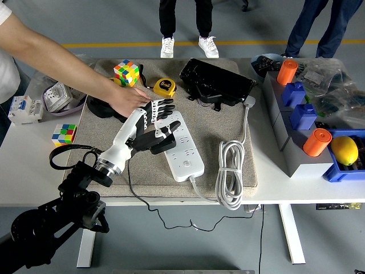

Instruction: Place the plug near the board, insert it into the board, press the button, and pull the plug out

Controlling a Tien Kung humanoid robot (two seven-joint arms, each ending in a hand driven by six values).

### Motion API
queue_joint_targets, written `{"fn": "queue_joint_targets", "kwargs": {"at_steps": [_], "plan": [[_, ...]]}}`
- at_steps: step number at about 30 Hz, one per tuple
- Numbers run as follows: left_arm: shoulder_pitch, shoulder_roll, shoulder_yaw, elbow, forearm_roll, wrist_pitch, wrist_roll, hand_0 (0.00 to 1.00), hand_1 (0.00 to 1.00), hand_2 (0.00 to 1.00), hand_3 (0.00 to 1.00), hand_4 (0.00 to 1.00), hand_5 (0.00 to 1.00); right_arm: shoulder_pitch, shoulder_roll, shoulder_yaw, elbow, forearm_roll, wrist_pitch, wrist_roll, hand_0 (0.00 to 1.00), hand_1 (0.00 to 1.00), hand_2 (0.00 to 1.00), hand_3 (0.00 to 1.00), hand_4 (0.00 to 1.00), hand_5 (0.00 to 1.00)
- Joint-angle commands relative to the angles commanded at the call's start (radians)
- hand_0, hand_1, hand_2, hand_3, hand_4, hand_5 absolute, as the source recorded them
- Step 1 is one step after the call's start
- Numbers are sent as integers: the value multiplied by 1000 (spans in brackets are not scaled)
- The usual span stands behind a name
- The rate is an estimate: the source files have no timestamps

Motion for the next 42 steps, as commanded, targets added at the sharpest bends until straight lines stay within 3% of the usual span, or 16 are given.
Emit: {"fn": "queue_joint_targets", "kwargs": {"at_steps": [2,3,8,9,14,15,19,20,21,26,28,31,36,42], "plan": [[2,3,-3,-8,25,-1,13,755,727,760,781,897,431,0,-1,-4,0,0,0,-1,603,606,554,547,756,237],[2,4,-4,-12,34,1,16,383,422,549,749,898,425,-1,-1,-5,0,0,0,-1,603,606,554,547,756,238],[2,12,-11,-42,127,18,31,383,422,549,749,898,425,-2,-4,-10,0,1,0,-2,603,606,554,547,756,238],[3,17,-15,-56,156,12,47,212,173,377,658,834,232,-3,-4,-10,0,0,0,-2,602,605,554,546,755,240],[0,38,-27,-134,333,-30,149,212,173,377,658,834,232,-8,-7,-15,-1,0,0,-5,602,605,554,546,755,240],[0,39,-27,-140,353,-32,156,102,84,226,681,748,176,-8,-7,-16,-1,0,0,-5,602,605,555,546,754,240],[-6,45,-26,-169,428,-92,234,102,84,226,681,748,176,-9,-6,-19,-5,5,1,-6,602,605,555,546,754,240],[-8,46,-24,-173,443,-126,271,102,84,226,681,748,176,-10,-6,-19,-5,5,1,-6,602,605,555,546,754,240],[-9,47,-23,-176,451,-150,299,57,33,145,873,760,2,-11,-6,-18,-5,5,1,-5,602,606,555,547,756,240],[-22,51,-4,-193,500,-301,470,57,33,145,873,760,2,-10,-4,-15,-5,3,1,-8,602,606,555,547,756,240],[-30,50,-1,-204,524,-378,561,52,37,138,928,764,2,-10,-3,-13,-6,3,1,-8,602,606,555,546,754,243],[-41,45,7,-203,547,-453,669,52,37,138,928,764,2,-10,-2,-12,-7,4,0,-8,602,606,555,546,754,243],[-47,35,24,-178,562,-480,721,47,40,137,918,768,2,-10,-1,-11,-6,4,0,-7,602,606,555,546,753,243],[-46,33,34,-164,564,-489,726,47,41,137,916,771,2,-10,-1,-9,-4,3,-1,-4,600,606,554,546,753,244]]}}
